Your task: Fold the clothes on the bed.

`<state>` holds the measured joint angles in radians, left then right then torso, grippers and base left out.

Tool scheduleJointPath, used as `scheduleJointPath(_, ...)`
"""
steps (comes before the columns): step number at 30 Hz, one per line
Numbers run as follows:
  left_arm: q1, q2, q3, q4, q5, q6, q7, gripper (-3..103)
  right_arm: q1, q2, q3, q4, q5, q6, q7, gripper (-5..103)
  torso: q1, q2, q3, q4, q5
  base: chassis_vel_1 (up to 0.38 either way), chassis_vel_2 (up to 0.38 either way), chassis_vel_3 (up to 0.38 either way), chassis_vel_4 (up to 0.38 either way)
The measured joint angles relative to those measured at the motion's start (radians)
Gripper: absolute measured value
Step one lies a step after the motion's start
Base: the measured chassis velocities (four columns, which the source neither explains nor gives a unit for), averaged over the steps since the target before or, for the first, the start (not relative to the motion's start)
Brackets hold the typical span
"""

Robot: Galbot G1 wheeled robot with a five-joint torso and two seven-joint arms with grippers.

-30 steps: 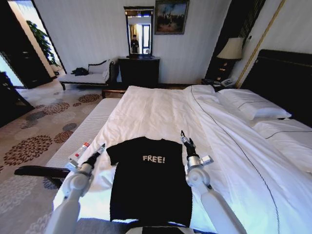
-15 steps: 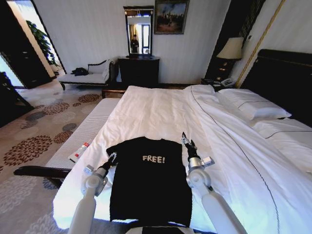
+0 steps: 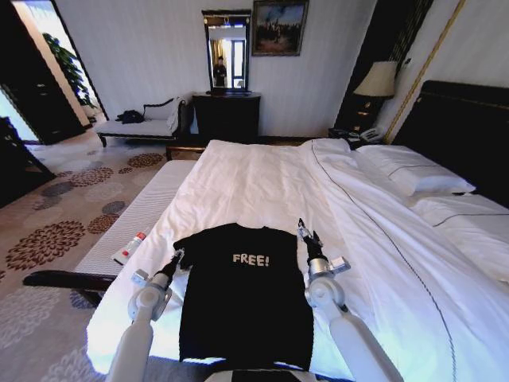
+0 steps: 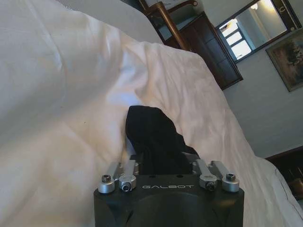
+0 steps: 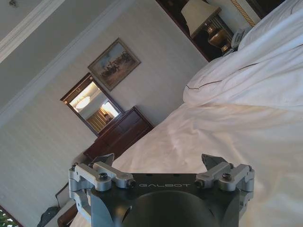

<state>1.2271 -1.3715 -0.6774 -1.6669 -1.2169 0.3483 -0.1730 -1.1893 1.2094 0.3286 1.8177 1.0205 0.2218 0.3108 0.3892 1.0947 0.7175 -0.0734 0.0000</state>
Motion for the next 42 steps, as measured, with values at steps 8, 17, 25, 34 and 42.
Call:
scheduleJointPath(8, 0.002, 0.008, 0.0, 0.005, 0.0, 0.0, 0.0, 15, -0.002, 0.005, -0.002, -0.003, -0.013, 0.0, 0.007, 100, 0.0, 0.0, 0.0, 0.0, 0.0, 0.0, 0.0, 0.0, 0.0)
scheduleJointPath(17, 0.029, 0.037, -0.01, -0.021, -0.01, 0.0, -0.003, 0, -0.002, 0.015, -0.007, -0.009, -0.026, -0.001, 0.015, 100, 0.0, 0.0, 0.0, 0.0001, 0.0, 0.0, 0.0, 0.0, 0.0)
scheduleJointPath(25, 0.05, 0.093, -0.018, -0.091, -0.029, 0.001, -0.005, 0, 0.005, 0.019, -0.009, -0.02, -0.032, -0.002, 0.016, 100, 0.0, 0.0, 0.0, 0.0, -0.0001, 0.0, 0.0, 0.0, 0.0)
scheduleJointPath(34, 0.022, 0.183, 0.072, -0.159, 0.144, -0.023, 0.056, 0, 0.016, 0.023, -0.019, -0.047, -0.045, -0.002, 0.016, 100, 0.0, 0.0, 0.0, 0.0, 0.0001, 0.0, 0.0, 0.0, 0.0)
scheduleJointPath(42, -0.046, 0.247, 0.318, -0.178, 0.338, -0.057, 0.117, 0, 0.029, 0.022, -0.018, -0.063, -0.048, -0.003, 0.017, 100, 0.0, 0.0, 0.0, 0.0, 0.0001, 0.0, 0.0, 0.0, 0.0)
